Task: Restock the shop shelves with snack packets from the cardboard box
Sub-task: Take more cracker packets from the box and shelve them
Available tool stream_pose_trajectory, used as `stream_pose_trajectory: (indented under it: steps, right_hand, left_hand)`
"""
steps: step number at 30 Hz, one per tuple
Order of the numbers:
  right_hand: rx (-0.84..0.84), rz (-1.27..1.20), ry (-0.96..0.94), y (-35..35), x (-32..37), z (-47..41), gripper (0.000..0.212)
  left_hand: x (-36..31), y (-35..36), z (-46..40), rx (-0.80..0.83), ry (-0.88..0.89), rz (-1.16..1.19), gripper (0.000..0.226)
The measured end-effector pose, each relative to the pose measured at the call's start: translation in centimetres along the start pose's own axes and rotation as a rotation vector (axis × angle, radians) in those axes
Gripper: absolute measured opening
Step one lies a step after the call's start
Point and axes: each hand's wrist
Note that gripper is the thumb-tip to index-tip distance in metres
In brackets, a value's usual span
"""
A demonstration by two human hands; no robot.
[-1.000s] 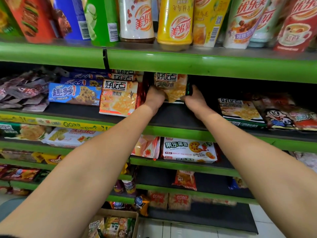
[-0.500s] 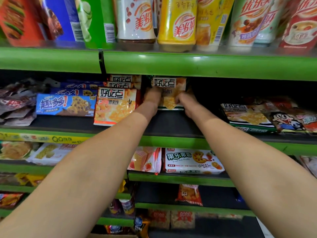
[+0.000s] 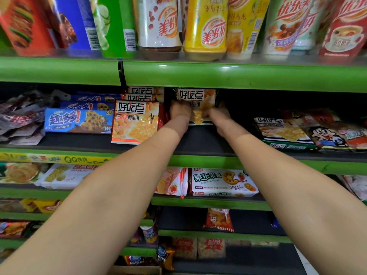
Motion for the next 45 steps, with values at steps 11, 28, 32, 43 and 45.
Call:
stream_pose_trajectory:
  steps: [11, 28, 32, 43, 45]
  right_hand:
    - [-0.024, 0.416, -0.058, -0.6, 0.0, 1.9, 0.065]
    - [0.022, 0.099, -0.041, -3.5, 1.3, 4.9, 0.052]
    - [0.163, 0.187, -0.207, -7.5, 2.4, 7.4, 0.041]
    - [0.266, 0.907, -0.280, -23.1, 0.8, 7.5, 0.033]
    - [0.372, 1.040, -0.164, -24.4, 0.0, 6.7, 0.044]
  left_hand:
    - [2.1, 0.9, 5.2, -0.182, 0.005, 0.056, 0.055]
    - [1.8, 1.0, 7.9, 0.099, 0.002, 0.127, 0.036]
    - [0.6, 3.5, 9.6, 0.214, -0.084, 0.205, 0.029]
    - [-0.6, 11.6, 13.4, 0.308, -0.092, -0.228, 0.023]
    - [-0.6, 12.5, 13.8, 0.303, -0.107, -0.267, 0.023]
Point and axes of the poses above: each hand's wrist, its own z-axis away from the middle knuckle, its own y-axis out of the palm, x = y × z, and after that the axes turned 14 degrees about -y, right-handed
